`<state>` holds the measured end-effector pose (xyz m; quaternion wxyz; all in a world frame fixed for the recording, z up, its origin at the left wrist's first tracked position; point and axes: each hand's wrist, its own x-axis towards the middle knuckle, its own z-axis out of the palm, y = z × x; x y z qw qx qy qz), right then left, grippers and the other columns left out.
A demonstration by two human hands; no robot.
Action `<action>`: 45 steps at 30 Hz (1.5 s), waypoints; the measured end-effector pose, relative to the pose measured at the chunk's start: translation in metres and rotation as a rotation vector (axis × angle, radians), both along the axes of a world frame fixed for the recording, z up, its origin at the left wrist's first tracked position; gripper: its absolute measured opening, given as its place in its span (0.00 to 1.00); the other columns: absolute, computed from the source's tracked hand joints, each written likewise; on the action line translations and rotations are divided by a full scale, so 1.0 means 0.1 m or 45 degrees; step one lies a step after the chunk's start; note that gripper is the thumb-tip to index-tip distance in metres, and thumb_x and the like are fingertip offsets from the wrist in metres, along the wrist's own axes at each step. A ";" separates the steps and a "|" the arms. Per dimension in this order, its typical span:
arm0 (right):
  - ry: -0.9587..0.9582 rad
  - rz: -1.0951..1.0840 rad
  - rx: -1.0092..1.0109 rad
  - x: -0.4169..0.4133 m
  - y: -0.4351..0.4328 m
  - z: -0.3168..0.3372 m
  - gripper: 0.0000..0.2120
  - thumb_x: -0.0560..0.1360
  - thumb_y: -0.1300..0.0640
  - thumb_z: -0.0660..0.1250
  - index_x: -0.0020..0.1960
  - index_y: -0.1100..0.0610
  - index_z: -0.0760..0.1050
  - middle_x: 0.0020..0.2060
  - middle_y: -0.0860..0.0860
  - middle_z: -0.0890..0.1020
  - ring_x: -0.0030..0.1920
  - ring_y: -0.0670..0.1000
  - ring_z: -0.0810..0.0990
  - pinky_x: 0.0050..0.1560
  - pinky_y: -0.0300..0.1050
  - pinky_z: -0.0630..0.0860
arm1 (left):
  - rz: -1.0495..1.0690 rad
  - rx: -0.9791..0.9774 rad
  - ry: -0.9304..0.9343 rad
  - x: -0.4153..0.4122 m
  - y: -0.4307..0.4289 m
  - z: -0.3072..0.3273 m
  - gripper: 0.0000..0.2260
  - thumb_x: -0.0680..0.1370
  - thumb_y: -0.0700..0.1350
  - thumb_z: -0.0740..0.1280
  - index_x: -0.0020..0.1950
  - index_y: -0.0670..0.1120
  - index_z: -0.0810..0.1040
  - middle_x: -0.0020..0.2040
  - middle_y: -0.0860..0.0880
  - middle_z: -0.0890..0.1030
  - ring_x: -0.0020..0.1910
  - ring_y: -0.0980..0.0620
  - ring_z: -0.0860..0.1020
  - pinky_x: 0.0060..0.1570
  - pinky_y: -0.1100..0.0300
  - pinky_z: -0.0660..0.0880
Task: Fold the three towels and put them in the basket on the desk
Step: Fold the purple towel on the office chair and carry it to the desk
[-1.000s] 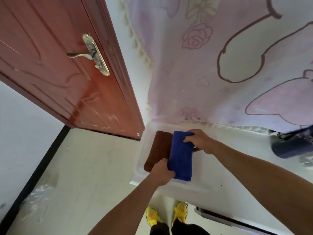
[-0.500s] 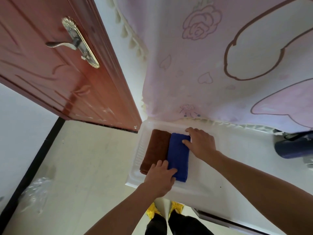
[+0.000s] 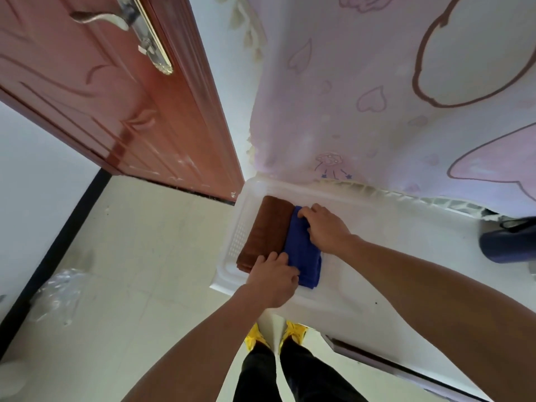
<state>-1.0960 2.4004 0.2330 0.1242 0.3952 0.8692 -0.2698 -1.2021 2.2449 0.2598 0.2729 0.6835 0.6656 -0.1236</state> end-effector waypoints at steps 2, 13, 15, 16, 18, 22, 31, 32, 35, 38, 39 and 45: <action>-0.042 0.030 -0.023 0.02 -0.04 0.05 0.23 0.75 0.64 0.62 0.69 0.54 0.66 0.59 0.57 0.71 0.57 0.58 0.72 0.51 0.50 0.71 | 0.071 -0.021 -0.056 0.02 -0.06 0.04 0.17 0.82 0.52 0.50 0.64 0.51 0.74 0.59 0.45 0.71 0.57 0.44 0.69 0.58 0.48 0.66; 0.118 0.111 0.271 -0.27 -0.42 0.92 0.15 0.79 0.57 0.58 0.63 0.54 0.75 0.60 0.53 0.79 0.57 0.55 0.78 0.56 0.49 0.74 | 0.710 0.549 -0.151 -0.38 -1.19 0.67 0.12 0.79 0.46 0.60 0.60 0.49 0.77 0.56 0.50 0.78 0.56 0.50 0.75 0.57 0.56 0.72; 0.216 0.273 0.333 -0.49 -0.85 1.06 0.13 0.79 0.56 0.59 0.61 0.54 0.76 0.57 0.52 0.81 0.54 0.54 0.79 0.53 0.49 0.76 | 0.851 0.490 -0.084 -0.52 -1.66 0.76 0.13 0.80 0.46 0.59 0.61 0.50 0.76 0.58 0.51 0.77 0.59 0.50 0.75 0.57 0.56 0.71; 0.239 0.336 0.334 -0.61 -1.08 1.11 0.13 0.78 0.56 0.60 0.61 0.53 0.76 0.55 0.51 0.82 0.53 0.54 0.80 0.53 0.49 0.77 | 0.909 0.456 -0.046 -0.56 -1.91 0.80 0.13 0.80 0.46 0.58 0.62 0.50 0.76 0.58 0.51 0.78 0.59 0.49 0.75 0.57 0.56 0.71; 0.261 0.453 0.277 -0.87 -1.68 1.19 0.14 0.77 0.56 0.61 0.61 0.52 0.75 0.55 0.51 0.81 0.55 0.56 0.79 0.54 0.49 0.75 | 1.046 0.393 0.028 -0.62 -2.56 0.87 0.13 0.79 0.46 0.58 0.62 0.50 0.75 0.59 0.50 0.78 0.60 0.49 0.76 0.57 0.56 0.71; 0.254 0.780 0.216 -1.26 -3.13 1.27 0.17 0.76 0.54 0.61 0.64 0.50 0.74 0.57 0.49 0.80 0.56 0.54 0.79 0.54 0.47 0.75 | 1.288 0.246 0.141 -0.48 -4.11 0.99 0.13 0.79 0.46 0.58 0.62 0.50 0.75 0.58 0.50 0.79 0.58 0.48 0.76 0.54 0.56 0.71; 0.390 1.558 0.110 -1.70 -6.27 1.45 0.17 0.77 0.53 0.61 0.66 0.51 0.71 0.61 0.52 0.77 0.57 0.55 0.77 0.53 0.45 0.72 | 2.002 0.137 0.362 0.14 -7.22 1.36 0.12 0.78 0.48 0.60 0.60 0.52 0.77 0.58 0.48 0.80 0.56 0.46 0.78 0.52 0.56 0.73; 0.396 1.667 0.126 -1.77 -6.71 1.48 0.17 0.77 0.53 0.60 0.66 0.51 0.71 0.61 0.52 0.77 0.57 0.55 0.77 0.53 0.45 0.71 | 2.122 0.136 0.360 0.27 -7.59 1.39 0.12 0.78 0.47 0.60 0.59 0.52 0.77 0.57 0.48 0.80 0.55 0.46 0.79 0.51 0.56 0.73; 0.391 1.811 0.152 -1.90 -7.36 1.50 0.18 0.77 0.53 0.60 0.66 0.49 0.71 0.61 0.52 0.78 0.58 0.56 0.77 0.53 0.46 0.72 | 2.257 0.122 0.392 0.46 -8.11 1.37 0.11 0.78 0.47 0.60 0.58 0.51 0.77 0.56 0.47 0.80 0.53 0.45 0.79 0.48 0.55 0.73; 0.383 2.014 0.179 -2.12 -8.25 1.41 0.18 0.76 0.53 0.60 0.66 0.49 0.71 0.61 0.51 0.78 0.58 0.55 0.77 0.52 0.45 0.71 | 2.437 0.097 0.362 0.64 -8.79 1.27 0.11 0.77 0.47 0.60 0.57 0.52 0.78 0.56 0.48 0.81 0.53 0.45 0.79 0.50 0.55 0.74; 0.363 2.054 0.173 -2.19 -8.50 1.38 0.18 0.76 0.53 0.60 0.66 0.49 0.71 0.61 0.51 0.78 0.58 0.55 0.77 0.52 0.45 0.71 | 2.467 0.076 0.362 0.66 -8.98 1.24 0.11 0.77 0.48 0.60 0.57 0.52 0.78 0.56 0.48 0.80 0.54 0.45 0.79 0.51 0.55 0.74; 0.324 2.228 0.139 -2.72 -10.09 1.20 0.16 0.76 0.53 0.60 0.63 0.48 0.73 0.57 0.51 0.79 0.56 0.56 0.78 0.50 0.46 0.73 | 2.721 0.014 0.322 0.47 -10.18 1.17 0.12 0.78 0.49 0.60 0.61 0.53 0.76 0.59 0.50 0.79 0.57 0.48 0.77 0.53 0.57 0.72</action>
